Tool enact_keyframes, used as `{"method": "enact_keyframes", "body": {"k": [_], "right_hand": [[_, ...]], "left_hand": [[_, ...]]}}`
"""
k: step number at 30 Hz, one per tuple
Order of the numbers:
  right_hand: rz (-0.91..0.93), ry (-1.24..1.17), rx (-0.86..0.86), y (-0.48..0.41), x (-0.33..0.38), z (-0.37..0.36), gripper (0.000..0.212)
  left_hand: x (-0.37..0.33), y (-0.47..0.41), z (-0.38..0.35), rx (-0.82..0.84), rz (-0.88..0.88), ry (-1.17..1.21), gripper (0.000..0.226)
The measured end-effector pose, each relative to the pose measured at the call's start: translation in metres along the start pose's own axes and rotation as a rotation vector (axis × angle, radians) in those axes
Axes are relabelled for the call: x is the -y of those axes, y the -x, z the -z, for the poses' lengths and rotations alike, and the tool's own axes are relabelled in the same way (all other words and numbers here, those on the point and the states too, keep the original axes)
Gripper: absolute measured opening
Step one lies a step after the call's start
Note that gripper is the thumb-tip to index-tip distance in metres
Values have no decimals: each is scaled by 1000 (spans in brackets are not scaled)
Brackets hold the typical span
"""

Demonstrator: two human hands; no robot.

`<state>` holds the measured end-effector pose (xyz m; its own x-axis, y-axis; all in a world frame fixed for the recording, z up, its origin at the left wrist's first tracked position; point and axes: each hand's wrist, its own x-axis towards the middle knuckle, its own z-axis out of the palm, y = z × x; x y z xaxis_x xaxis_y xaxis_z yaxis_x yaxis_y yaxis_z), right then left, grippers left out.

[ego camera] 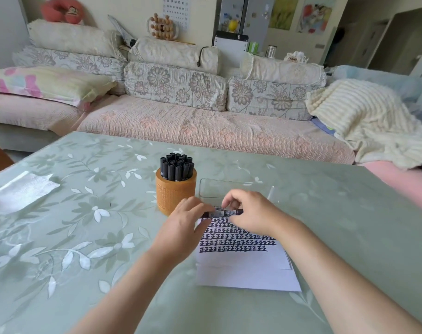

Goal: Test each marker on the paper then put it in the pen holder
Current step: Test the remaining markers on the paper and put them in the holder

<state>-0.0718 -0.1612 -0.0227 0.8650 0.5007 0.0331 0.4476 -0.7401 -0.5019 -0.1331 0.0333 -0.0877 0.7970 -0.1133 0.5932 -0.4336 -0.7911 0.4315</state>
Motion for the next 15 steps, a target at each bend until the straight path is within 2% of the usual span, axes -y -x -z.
{"method": "enact_keyframes", "body": {"k": [3,9,13,15], "right_hand": [[-41,-104,-41,13,-3,-5,24],[-107,-418,-175,34,-4,-6,23],[-143,-753,-133,47,0,-10,15],[-133,-823,-136,51,2,-14,8]], "left_hand": [[-6,1,2,-25,-17,11,16],[-19,6,8,44,50,120,14],[-33,10,9,131,61,150,9],[-42,15,5,205,55,114,8]]}}
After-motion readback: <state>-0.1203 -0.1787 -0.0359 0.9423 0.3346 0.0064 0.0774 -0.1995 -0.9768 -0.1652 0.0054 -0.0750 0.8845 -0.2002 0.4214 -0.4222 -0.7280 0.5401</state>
